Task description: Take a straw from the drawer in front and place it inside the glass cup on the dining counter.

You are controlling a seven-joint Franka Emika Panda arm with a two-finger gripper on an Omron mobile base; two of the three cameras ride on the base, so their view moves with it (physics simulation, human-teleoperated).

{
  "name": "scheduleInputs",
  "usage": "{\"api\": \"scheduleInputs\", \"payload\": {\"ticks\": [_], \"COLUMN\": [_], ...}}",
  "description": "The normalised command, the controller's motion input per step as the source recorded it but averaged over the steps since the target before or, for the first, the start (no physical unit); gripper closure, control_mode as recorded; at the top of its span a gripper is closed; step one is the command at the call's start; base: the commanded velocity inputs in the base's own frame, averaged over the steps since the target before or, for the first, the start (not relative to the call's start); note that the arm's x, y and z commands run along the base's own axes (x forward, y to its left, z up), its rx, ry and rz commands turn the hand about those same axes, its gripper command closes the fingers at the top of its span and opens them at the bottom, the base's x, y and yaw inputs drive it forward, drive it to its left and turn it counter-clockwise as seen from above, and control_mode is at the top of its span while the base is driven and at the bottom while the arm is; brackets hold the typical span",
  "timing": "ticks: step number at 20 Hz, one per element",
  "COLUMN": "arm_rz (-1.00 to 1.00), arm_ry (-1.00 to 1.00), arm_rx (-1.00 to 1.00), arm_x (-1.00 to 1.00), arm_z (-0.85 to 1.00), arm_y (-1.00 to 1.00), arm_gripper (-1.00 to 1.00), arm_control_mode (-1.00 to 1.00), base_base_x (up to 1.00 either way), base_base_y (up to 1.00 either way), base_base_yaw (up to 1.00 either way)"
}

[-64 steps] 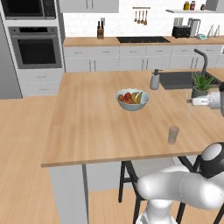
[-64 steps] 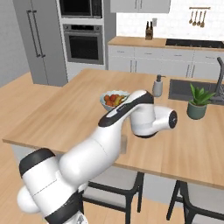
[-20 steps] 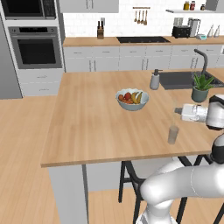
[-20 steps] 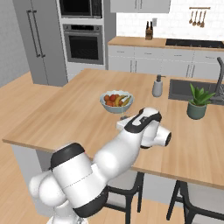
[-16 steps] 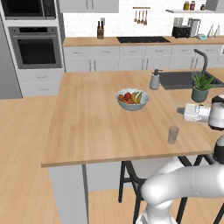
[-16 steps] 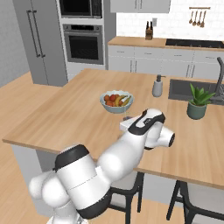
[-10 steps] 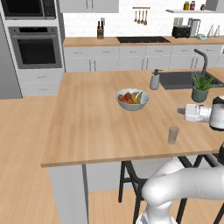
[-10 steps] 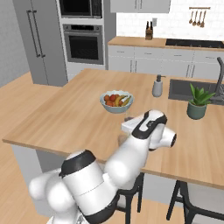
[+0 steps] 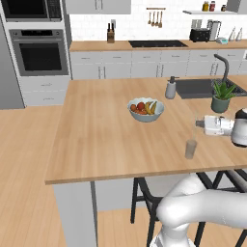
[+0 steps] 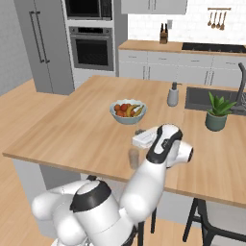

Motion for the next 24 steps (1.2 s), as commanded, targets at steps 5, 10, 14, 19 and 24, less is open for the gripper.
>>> {"api": "scheduleInputs", "payload": {"ticks": [5,10,14,19,24], "arm_rz": [0.0,0.0,0.0,0.0,0.0], "arm_ry": [-0.01,0.0,-0.01,-0.06,-0.07], "arm_rx": [0.0,0.0,0.0,0.0,0.0], "arm_x": [0.07,0.35,0.14,-0.02,-0.41], "arm_z": [0.0,0.0,0.0,0.0,0.01], "arm_y": [0.16,-0.03,-0.22,-0.17,0.0], "arm_gripper": [1.0,1.0,1.0,1.0,1.0], "arm_control_mode": [-1.0,-1.0,-1.0,-1.0,-1.0], "base_base_x": [0.0,0.0,0.0,0.0,0.0], "base_base_y": [0.0,0.0,0.0,0.0,0.0], "base_base_yaw": [0.0,0.0,0.0,0.0,0.0]}}
